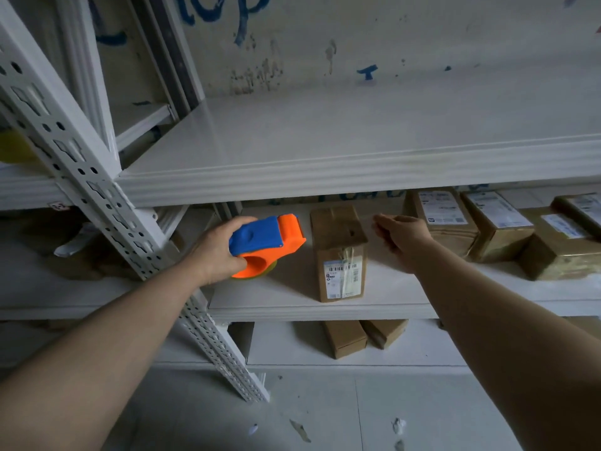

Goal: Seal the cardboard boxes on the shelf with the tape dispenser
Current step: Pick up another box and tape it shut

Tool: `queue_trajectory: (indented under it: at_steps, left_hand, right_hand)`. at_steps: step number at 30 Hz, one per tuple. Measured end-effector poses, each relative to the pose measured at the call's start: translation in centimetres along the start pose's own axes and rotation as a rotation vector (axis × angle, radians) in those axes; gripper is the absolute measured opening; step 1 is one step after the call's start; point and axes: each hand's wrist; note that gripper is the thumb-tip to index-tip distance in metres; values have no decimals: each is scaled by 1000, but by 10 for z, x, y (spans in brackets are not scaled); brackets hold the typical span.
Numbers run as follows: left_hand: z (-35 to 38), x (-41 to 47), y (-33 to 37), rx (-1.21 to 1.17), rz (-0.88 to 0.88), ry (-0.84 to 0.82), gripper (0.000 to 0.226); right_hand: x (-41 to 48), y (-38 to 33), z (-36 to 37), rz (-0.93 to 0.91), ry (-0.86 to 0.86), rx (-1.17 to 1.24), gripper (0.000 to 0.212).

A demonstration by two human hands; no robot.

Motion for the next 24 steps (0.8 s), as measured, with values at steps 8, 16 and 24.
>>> queue_trajectory:
  at_steps: [8, 16, 24]
  left_hand:
    - [9, 13, 5, -10, -25, -22, 78]
    - [13, 15, 7, -41, -40, -39, 76]
    - [17, 19, 12, -47, -48, -54, 76]
  right_hand:
    - [17, 3, -3, 14, 53, -57, 12]
    - [22, 5, 0, 17, 52, -63, 11]
    - [29, 11, -2, -11, 36, -99, 15]
Point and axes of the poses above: each hand's wrist, its own x-axis towards the middle knuckle, its own z-axis out of the palm, y = z × x, and after that the axes turned 11 degrees about y, right-handed
